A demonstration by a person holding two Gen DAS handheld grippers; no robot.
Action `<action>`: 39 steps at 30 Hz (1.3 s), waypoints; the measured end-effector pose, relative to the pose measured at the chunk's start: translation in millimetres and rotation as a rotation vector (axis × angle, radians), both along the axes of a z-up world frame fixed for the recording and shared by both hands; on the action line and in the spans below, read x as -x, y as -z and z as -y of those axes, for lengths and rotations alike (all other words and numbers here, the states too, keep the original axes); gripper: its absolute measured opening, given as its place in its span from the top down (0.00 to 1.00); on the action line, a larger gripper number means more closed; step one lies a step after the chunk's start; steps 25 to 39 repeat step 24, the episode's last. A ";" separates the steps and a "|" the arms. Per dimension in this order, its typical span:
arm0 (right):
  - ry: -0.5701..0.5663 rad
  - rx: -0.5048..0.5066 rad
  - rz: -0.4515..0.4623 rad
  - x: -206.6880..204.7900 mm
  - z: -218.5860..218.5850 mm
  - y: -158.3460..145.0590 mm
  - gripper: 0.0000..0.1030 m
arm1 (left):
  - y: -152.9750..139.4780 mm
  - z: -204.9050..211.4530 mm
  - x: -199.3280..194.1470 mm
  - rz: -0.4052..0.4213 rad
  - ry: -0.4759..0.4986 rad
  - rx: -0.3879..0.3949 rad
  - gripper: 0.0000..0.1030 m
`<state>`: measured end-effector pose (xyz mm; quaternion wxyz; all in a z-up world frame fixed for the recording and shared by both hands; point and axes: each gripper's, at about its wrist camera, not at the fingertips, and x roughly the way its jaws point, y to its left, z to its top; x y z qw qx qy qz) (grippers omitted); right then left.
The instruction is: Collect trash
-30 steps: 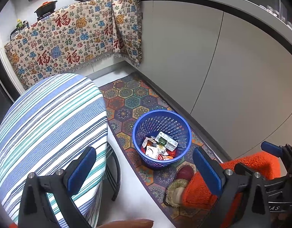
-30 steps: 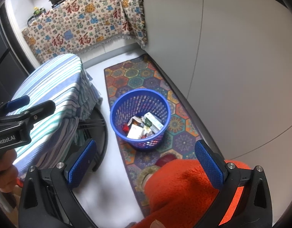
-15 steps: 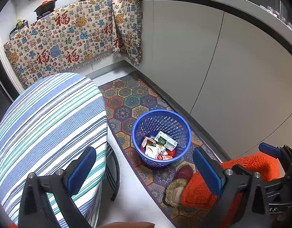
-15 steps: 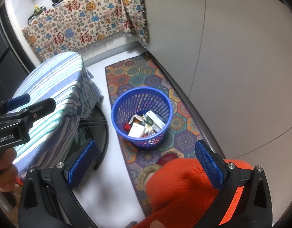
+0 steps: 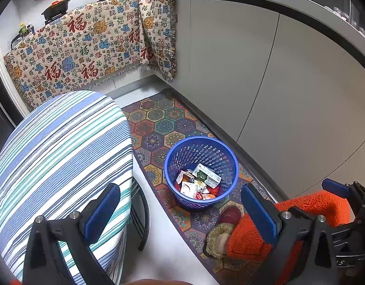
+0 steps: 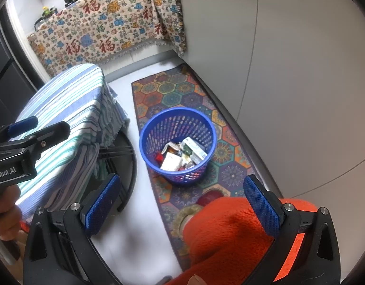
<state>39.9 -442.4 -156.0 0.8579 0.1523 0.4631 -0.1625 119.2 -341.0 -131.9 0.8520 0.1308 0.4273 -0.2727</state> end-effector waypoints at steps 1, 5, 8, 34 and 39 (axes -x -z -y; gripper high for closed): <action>0.000 -0.001 0.000 0.0 0.2 0.0 0.00 | 0.4 -0.1 0.3 0.000 0.001 0.000 0.00; -0.001 -0.002 -0.002 0.2 1.1 0.3 0.00 | 0.8 0.0 0.7 0.000 0.001 -0.002 0.00; -0.001 -0.002 -0.003 0.4 1.8 0.8 0.00 | 1.3 0.6 1.2 0.000 0.002 -0.002 0.00; 0.011 -0.007 -0.016 -0.5 4.0 6.0 0.00 | 0.9 -2.6 2.3 0.011 0.021 0.005 0.00; 0.011 -0.007 -0.016 -0.5 4.0 6.0 0.00 | 0.9 -2.6 2.3 0.011 0.021 0.005 0.00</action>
